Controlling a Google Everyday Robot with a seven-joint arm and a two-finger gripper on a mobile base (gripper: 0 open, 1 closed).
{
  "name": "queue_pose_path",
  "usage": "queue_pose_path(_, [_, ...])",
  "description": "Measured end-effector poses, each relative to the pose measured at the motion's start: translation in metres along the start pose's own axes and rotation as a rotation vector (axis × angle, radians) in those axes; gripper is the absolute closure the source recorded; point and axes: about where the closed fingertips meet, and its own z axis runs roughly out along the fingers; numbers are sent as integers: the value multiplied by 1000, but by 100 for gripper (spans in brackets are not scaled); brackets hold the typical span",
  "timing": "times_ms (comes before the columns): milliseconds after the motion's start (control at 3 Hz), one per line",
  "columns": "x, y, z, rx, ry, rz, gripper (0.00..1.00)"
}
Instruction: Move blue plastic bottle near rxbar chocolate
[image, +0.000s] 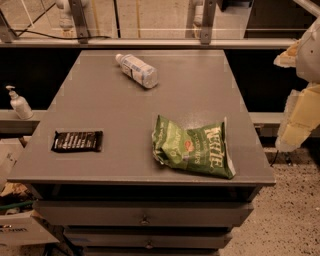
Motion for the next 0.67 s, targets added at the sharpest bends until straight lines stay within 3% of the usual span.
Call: queue_pose_path(667, [-12,-3,1,28,-2,-22,0])
